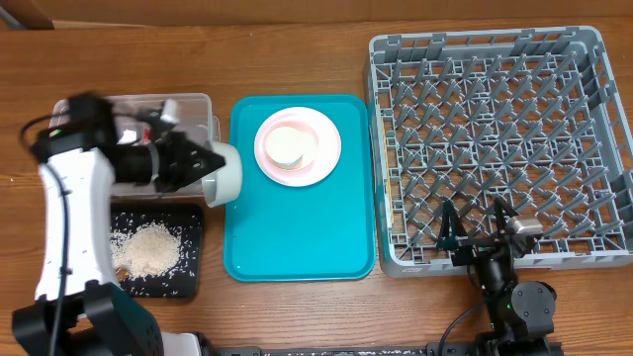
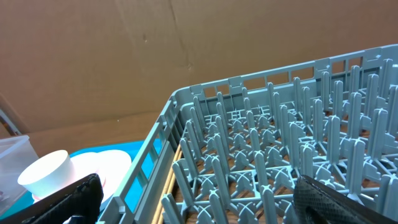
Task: Sort waste into correct bins and load items into the dishwasher
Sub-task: 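Carry the empty bowl right and set it on the teal tray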
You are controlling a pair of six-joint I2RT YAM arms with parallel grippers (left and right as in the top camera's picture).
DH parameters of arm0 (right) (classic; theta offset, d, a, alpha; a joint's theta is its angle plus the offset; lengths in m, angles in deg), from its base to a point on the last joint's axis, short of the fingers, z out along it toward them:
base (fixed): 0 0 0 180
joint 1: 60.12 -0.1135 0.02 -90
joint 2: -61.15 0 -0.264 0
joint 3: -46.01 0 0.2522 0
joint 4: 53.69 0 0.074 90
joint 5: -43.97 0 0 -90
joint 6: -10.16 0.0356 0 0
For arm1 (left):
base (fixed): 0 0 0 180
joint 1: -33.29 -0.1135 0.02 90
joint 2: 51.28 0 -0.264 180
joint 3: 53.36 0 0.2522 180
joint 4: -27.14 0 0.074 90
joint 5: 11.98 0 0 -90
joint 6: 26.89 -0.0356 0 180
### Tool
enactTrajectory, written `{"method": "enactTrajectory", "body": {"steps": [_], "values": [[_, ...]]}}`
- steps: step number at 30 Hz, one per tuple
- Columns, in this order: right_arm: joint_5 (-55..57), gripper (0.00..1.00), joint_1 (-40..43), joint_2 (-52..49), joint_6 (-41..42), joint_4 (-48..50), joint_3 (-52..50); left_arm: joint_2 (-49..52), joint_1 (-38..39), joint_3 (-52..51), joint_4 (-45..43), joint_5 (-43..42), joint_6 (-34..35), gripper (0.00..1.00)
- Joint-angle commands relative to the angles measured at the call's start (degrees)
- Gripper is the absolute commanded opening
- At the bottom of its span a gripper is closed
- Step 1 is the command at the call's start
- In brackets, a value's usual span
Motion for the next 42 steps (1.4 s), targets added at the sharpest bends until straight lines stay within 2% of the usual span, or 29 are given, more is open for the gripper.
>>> {"method": "enactTrajectory", "body": {"steps": [1,9,15,28,42], "values": [[0.11,1.0,0.22,0.42,0.04,0.31,-0.57,-0.87,8.39,2.64,-3.26,17.4,17.16,0.04],[0.11,1.0,0.2,0.42,0.04,0.33,-0.57,-0.66,26.69,2.54,-5.46,37.75,24.57,0.04],[0.11,1.0,0.22,0.42,0.04,0.33,-0.57,-0.63,36.33,2.51,-5.44,46.01,28.13,0.04],[0.11,1.0,0.22,0.42,0.04,0.31,-0.57,4.0,43.6,2.43,-4.57,46.49,29.97,0.04],[0.11,1.0,0.22,0.42,0.04,0.31,-0.57,12.9,44.3,2.43,-3.52,46.49,30.36,0.04]]}}
